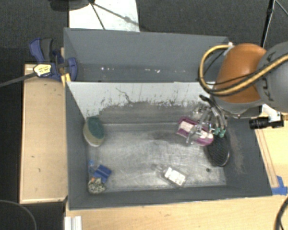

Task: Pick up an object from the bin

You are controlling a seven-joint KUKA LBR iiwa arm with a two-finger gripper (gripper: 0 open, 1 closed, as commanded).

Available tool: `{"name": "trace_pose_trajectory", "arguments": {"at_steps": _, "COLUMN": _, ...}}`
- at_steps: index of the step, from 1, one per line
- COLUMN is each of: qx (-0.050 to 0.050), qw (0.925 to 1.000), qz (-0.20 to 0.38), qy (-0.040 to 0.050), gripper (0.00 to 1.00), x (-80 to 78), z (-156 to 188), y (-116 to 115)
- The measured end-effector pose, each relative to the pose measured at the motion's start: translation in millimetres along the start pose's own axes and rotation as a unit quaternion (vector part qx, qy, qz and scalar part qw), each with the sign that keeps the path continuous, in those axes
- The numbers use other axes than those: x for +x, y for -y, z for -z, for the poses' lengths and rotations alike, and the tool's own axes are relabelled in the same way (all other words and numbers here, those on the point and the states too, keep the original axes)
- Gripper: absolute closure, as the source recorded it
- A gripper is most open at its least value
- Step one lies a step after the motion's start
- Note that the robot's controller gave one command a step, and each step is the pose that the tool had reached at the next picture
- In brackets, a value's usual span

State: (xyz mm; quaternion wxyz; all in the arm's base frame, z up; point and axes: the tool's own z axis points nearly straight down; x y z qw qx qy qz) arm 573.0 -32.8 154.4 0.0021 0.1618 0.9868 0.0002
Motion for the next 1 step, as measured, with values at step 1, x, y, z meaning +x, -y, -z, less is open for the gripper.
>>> {"name": "trace_pose_trajectory", "arguments": {"at_steps": 1, "qx": 0.0, "qw": 1.0, "qz": 0.004, "qy": 0.0009, "gripper": 1.0, "x": -1.2, "z": 46.6, "y": -0.4}}
